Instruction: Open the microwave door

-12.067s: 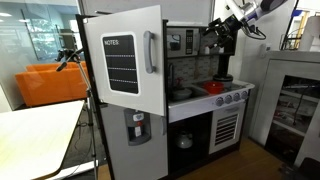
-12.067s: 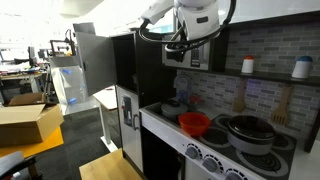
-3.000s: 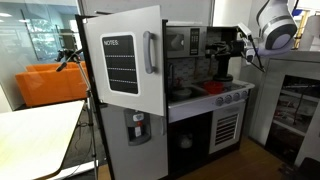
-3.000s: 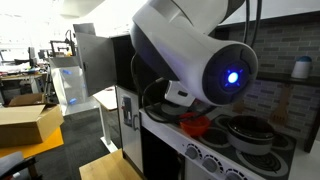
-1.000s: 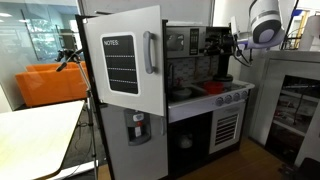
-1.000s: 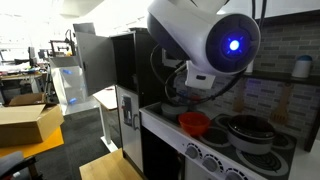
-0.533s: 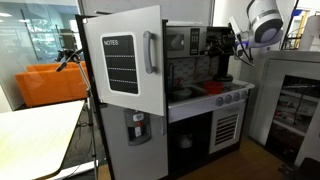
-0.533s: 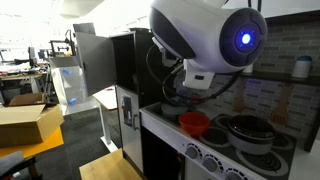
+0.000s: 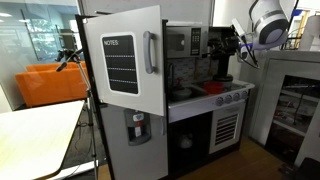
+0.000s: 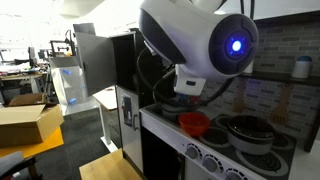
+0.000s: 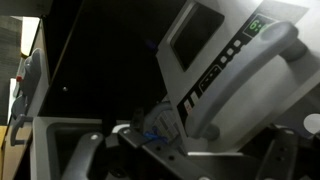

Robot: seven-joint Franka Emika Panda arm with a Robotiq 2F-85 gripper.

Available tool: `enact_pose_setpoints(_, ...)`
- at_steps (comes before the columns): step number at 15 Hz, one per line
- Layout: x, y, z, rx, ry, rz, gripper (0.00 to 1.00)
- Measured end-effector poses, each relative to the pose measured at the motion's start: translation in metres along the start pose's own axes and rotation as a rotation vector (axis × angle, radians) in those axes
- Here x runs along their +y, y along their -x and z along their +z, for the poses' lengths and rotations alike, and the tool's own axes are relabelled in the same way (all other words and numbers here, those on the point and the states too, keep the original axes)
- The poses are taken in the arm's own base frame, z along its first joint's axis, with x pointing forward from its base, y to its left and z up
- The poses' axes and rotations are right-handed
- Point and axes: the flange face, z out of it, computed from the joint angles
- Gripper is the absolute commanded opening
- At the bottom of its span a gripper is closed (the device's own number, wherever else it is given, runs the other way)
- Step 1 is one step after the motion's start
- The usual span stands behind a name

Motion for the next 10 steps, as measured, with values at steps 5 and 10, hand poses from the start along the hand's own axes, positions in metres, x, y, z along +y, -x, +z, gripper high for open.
enact_pose_setpoints(5,0.017,0.012,-0.006,-0.01,-0.01,0.02,1.0)
enact_pose_setpoints(10,0.035,0.039,-0.013,-0.033,-0.032,0.037,1.0)
